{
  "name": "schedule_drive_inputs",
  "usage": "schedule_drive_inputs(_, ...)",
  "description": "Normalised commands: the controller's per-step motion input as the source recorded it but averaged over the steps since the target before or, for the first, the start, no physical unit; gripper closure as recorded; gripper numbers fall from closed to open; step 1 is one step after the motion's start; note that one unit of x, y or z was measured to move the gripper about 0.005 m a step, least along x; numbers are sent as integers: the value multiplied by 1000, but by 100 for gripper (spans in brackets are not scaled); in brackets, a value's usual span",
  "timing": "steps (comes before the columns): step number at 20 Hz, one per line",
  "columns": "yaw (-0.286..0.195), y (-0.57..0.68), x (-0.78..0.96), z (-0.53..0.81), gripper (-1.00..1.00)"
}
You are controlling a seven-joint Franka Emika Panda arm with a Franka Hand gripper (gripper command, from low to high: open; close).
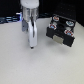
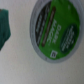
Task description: Open the kcup holder, insert the kcup into the holder, and close the kcup holder
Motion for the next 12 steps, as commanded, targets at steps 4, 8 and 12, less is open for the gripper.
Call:
schedule_drive_inputs(4, -129, -19, -35, -122, -100)
schedule_drive_inputs(8, -87, 6, -24, -26, 100)
schedule_drive_inputs(12, -9, 3, 7, 3, 100)
